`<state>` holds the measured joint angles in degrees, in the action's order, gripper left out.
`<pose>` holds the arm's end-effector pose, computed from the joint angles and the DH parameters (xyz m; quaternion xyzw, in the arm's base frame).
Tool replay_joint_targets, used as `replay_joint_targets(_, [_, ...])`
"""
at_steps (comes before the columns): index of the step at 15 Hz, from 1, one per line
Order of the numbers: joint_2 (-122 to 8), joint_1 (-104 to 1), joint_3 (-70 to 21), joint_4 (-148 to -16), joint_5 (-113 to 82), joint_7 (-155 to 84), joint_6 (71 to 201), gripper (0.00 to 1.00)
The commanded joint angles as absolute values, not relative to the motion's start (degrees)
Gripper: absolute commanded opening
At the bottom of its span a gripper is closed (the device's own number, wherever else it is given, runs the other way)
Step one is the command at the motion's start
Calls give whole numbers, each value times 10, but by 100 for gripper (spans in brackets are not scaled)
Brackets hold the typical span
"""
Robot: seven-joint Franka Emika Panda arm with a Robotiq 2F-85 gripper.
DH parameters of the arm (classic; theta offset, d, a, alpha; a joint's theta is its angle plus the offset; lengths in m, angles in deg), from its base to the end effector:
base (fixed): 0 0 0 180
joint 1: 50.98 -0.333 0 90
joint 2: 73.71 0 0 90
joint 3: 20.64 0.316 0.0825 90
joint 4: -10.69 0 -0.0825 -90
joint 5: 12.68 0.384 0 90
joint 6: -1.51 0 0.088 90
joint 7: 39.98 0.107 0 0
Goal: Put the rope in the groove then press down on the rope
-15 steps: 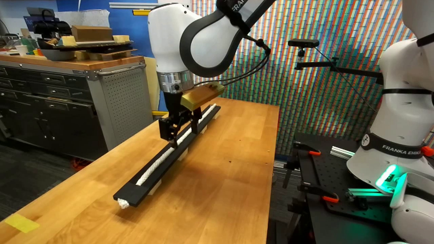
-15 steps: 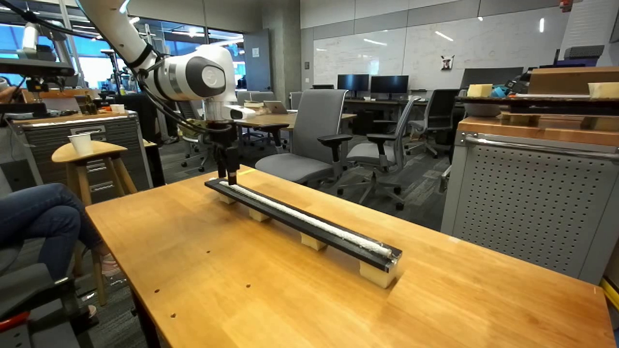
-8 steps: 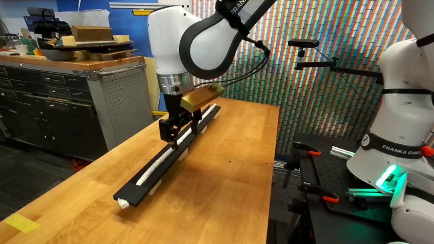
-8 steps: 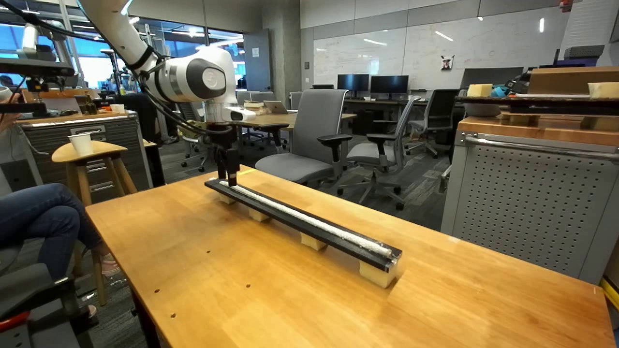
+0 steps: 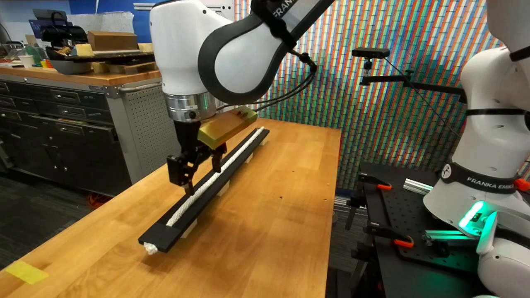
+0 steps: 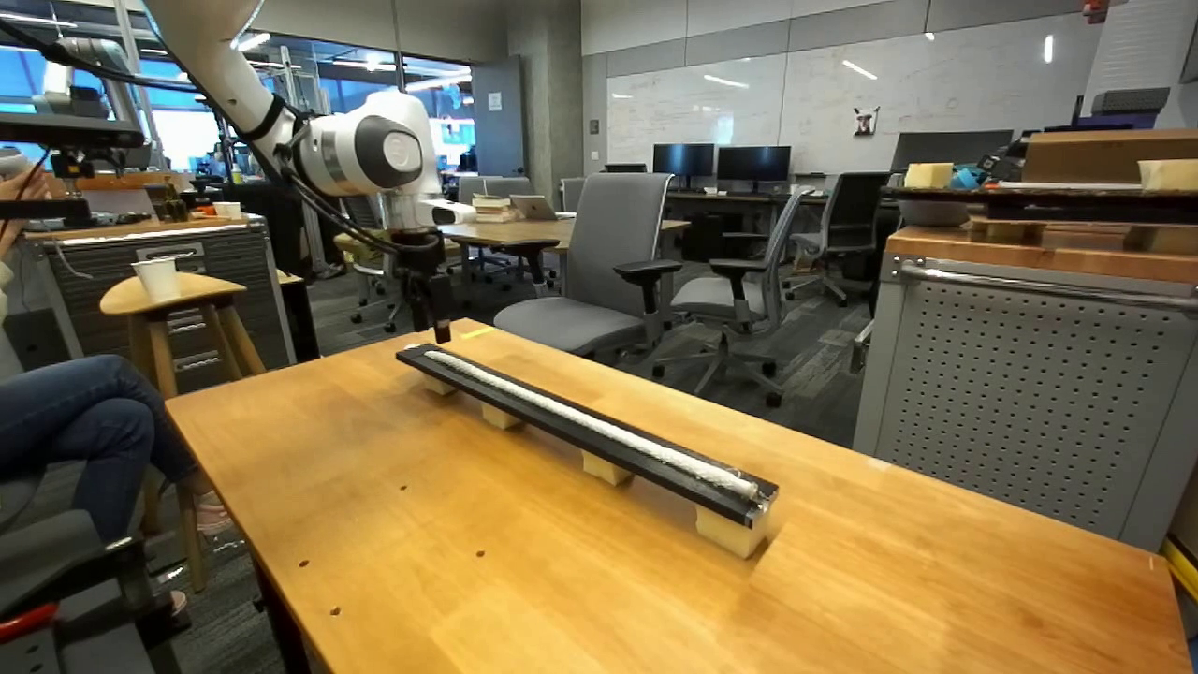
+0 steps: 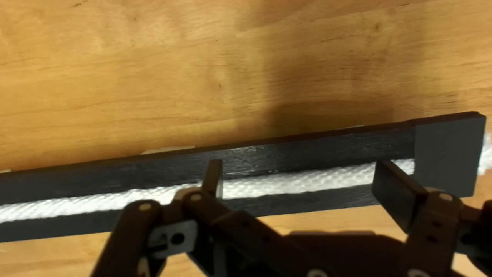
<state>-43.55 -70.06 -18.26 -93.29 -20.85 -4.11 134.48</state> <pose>0.6057 0.2333 0.2481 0.9960 -0.0792 0.0113 0.0408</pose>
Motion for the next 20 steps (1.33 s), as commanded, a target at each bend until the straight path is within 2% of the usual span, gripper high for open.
replay_joint_targets(1, [-399,-726,-191,-863,-225,-29,1313,100])
replay_joint_targets(7, [-332,-735,-187,-765,-210,-40,1281,99])
replay_joint_targets(8, [-321,-733,-187,-752,-207,-43,1275,81])
replay_joint_targets(10, [-305,-735,-188,-736,-206,-42,1269,71])
replay_joint_targets(16, [-279,-745,-188,-704,-207,-40,1259,22])
replay_joint_targets(18, [-274,-749,-188,-696,-207,-40,1257,10])
replay_joint_targets(20, [-268,-752,-187,-688,-205,-40,1249,5])
